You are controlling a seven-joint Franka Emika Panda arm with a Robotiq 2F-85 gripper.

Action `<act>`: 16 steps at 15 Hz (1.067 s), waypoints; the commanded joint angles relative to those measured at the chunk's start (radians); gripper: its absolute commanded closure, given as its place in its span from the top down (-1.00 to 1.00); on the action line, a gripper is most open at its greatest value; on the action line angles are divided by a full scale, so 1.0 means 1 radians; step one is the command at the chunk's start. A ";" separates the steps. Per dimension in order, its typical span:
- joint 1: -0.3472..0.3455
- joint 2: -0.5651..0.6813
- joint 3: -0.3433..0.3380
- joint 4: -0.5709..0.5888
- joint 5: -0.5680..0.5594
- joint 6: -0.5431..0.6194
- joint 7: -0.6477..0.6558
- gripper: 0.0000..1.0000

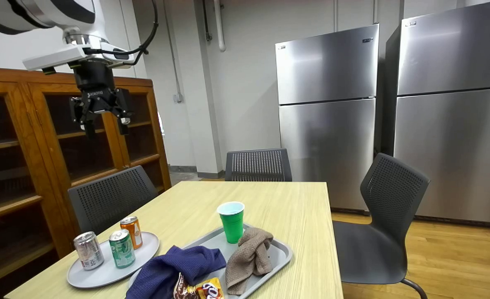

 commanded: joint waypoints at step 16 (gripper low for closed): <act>-0.036 0.161 -0.034 -0.053 -0.143 0.221 0.279 1.00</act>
